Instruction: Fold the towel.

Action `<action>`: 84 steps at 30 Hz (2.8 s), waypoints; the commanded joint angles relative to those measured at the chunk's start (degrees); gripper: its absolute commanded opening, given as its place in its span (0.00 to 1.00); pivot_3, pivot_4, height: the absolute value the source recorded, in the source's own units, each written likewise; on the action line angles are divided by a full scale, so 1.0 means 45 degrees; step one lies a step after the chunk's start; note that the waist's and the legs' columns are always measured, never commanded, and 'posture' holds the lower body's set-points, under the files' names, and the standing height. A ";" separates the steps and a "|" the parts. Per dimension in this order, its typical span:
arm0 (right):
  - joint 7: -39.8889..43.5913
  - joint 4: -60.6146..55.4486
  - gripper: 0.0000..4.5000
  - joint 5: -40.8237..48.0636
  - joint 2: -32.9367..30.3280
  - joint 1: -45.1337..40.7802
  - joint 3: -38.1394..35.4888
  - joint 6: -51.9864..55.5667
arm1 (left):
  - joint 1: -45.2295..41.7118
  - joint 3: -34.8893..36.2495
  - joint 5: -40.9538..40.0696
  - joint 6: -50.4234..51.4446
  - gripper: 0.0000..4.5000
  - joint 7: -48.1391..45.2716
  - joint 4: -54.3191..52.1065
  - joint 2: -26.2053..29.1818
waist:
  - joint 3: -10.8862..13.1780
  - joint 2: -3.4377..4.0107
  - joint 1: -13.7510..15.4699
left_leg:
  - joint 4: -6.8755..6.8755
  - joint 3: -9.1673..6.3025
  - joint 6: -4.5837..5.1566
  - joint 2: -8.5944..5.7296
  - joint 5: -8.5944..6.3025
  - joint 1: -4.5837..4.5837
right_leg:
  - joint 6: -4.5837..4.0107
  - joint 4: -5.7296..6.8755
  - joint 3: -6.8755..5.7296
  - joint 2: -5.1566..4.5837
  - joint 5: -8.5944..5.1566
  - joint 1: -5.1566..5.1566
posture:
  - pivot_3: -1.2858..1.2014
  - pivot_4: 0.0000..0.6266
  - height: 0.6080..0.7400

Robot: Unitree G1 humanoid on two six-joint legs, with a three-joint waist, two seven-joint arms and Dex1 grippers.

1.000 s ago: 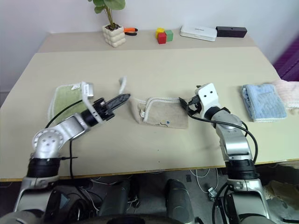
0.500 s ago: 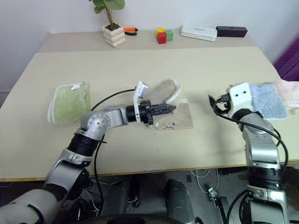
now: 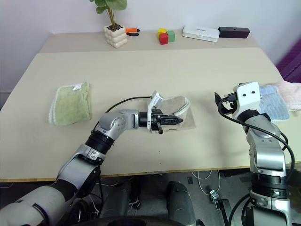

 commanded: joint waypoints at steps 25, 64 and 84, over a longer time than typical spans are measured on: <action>-0.0692 -0.0267 1.00 0.1016 0.1701 -0.1934 0.0405 0.0546 | 0.0739 0.3233 -0.0929 -0.0014 0.99 0.0435 -0.3927 -0.0610 | -0.0002 0.0003 -0.0018 | 0.0127 -0.0019 0.0034 0.0007 -0.0018 -0.0006 | 0.0016 0.0107 -0.0002 -0.0003 -0.0007 0.0023 | 0.52 0.24 1.00; -0.2458 0.2007 0.01 -0.0399 0.4586 -0.0268 0.3323 -0.1333 | 0.1717 0.3185 0.3160 -0.4085 0.00 0.5833 -0.0053 -0.1743 | -0.0011 0.0000 0.0176 | 0.0161 -0.0074 0.0048 -0.0001 -0.0027 -0.0017 | 0.0012 0.0150 -0.0014 0.0004 -0.0009 0.0032 | 0.52 0.24 1.00; -0.0696 0.0215 1.00 0.3416 0.2831 -0.1885 0.0645 0.3470 | 0.1624 0.3852 0.2004 -0.4318 1.00 0.3379 -0.1853 -0.0351 | -0.0007 0.0006 0.0200 | 0.0164 -0.0076 0.0049 0.0000 -0.0027 -0.0022 | 0.0010 0.0151 -0.0014 -0.0001 -0.0008 0.0029 | 0.52 0.24 1.00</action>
